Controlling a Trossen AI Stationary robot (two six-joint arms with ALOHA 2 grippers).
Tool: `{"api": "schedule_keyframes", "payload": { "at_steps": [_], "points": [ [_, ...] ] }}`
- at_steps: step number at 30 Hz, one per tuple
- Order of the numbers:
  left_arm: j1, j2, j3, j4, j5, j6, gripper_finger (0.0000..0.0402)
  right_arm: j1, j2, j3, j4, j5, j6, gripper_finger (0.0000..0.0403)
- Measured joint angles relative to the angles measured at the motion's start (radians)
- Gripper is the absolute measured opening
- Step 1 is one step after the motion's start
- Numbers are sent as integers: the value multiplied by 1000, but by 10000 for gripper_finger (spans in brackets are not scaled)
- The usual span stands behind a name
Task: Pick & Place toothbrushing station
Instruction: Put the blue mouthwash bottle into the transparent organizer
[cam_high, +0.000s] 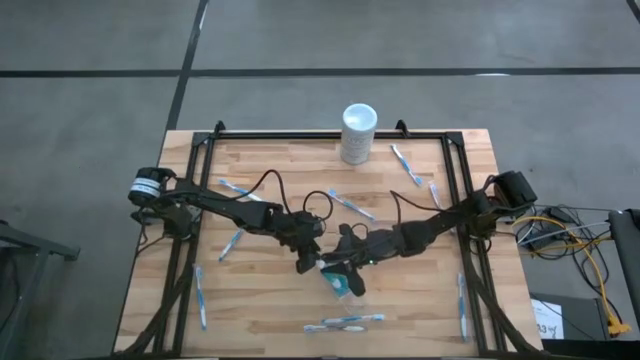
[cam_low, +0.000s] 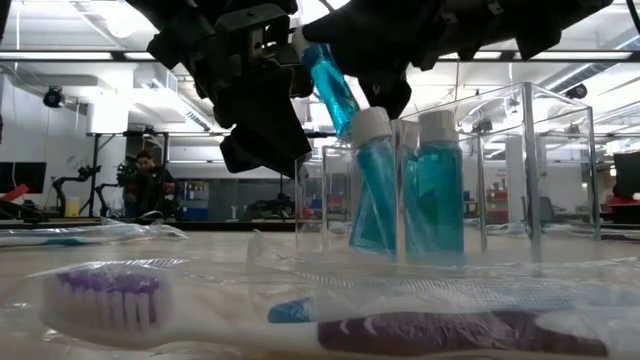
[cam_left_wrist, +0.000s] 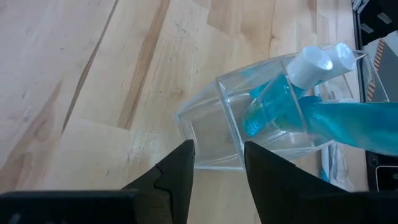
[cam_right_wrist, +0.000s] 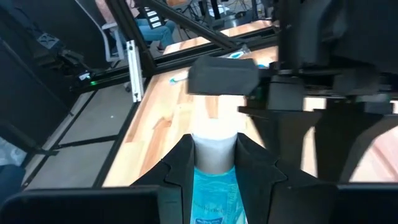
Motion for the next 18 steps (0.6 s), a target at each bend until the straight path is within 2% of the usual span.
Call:
{"api": "schedule_keyframes", "payload": {
  "at_steps": [7,18],
  "points": [
    [1,0,0,-1,-6,6,142,23,-1,-1,-26,-7,45,82],
    [2,0,0,3,-8,-5,142,30,2,-2,-31,-1,22,82]
  ]
}}
